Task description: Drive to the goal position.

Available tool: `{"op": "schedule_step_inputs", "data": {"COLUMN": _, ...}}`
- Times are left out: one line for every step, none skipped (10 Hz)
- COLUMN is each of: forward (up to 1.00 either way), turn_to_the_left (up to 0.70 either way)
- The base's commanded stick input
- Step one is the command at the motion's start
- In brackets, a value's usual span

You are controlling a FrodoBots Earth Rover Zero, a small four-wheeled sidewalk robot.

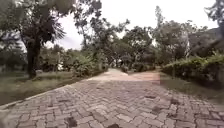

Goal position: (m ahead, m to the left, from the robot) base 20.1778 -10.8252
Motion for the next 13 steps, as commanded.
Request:
{"op": "schedule_step_inputs", "data": {"forward": 0.7, "turn_to_the_left": -0.08}}
{"op": "schedule_step_inputs", "data": {"forward": 0.7, "turn_to_the_left": -0.17}}
{"op": "schedule_step_inputs", "data": {"forward": 0.7, "turn_to_the_left": -0.26}}
{"op": "schedule_step_inputs", "data": {"forward": 0.7, "turn_to_the_left": -0.35}}
{"op": "schedule_step_inputs", "data": {"forward": 0.7, "turn_to_the_left": -0.35}}
{"op": "schedule_step_inputs", "data": {"forward": 0.7, "turn_to_the_left": -0.35}}
{"op": "schedule_step_inputs", "data": {"forward": 0.7, "turn_to_the_left": -0.35}}
{"op": "schedule_step_inputs", "data": {"forward": 0.7, "turn_to_the_left": -0.35}}
{"op": "schedule_step_inputs", "data": {"forward": 0.7, "turn_to_the_left": -0.35}}
{"op": "schedule_step_inputs", "data": {"forward": 0.7, "turn_to_the_left": -0.35}}
{"op": "schedule_step_inputs", "data": {"forward": 0.7, "turn_to_the_left": -0.35}}
{"op": "schedule_step_inputs", "data": {"forward": 0.7, "turn_to_the_left": 0.0}}
{"op": "schedule_step_inputs", "data": {"forward": 0.7, "turn_to_the_left": 0.0}}
